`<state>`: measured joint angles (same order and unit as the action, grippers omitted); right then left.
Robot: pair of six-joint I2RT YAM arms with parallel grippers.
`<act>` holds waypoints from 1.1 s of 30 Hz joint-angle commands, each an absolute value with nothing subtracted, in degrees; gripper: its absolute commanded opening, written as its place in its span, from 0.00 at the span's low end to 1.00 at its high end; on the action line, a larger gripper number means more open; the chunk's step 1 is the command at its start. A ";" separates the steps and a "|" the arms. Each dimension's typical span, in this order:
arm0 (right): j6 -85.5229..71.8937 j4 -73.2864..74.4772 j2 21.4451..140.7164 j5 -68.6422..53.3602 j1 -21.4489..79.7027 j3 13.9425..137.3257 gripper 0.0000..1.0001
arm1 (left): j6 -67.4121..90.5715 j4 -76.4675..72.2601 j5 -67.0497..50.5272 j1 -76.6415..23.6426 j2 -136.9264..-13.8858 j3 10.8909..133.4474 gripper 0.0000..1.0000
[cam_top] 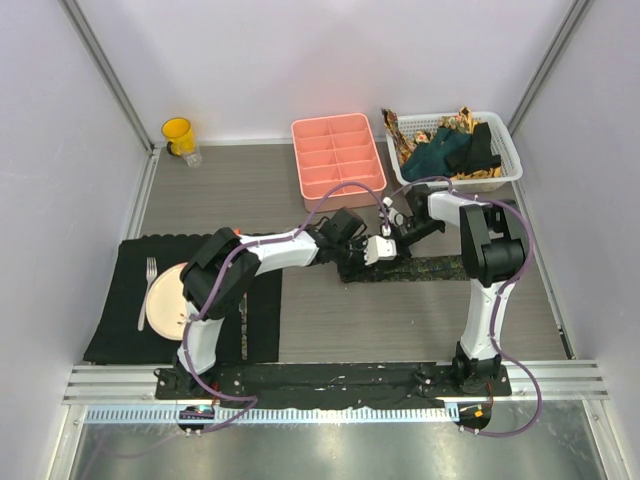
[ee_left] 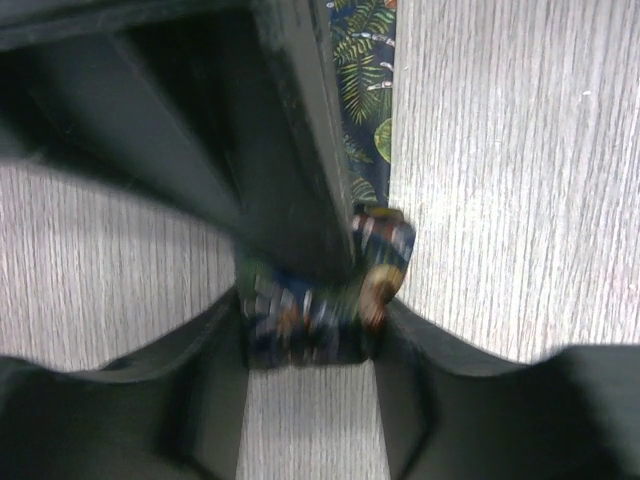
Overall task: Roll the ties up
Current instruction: Roll the tie at the center of the board.
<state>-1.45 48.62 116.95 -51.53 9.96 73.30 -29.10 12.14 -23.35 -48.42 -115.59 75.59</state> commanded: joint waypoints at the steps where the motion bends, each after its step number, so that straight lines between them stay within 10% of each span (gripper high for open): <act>1: -0.26 47.81 119.36 -37.90 7.47 71.63 0.01 | -29.45 16.36 -25.21 -47.64 -114.79 74.10 0.55; 15: -0.26 45.70 121.11 -25.76 5.01 72.42 0.01 | -22.85 1.68 -35.68 -47.55 -114.34 75.76 0.83; 33: 5.44 47.02 121.29 -23.20 9.40 72.51 0.01 | -25.40 0.26 -36.03 -48.08 -114.61 72.08 0.63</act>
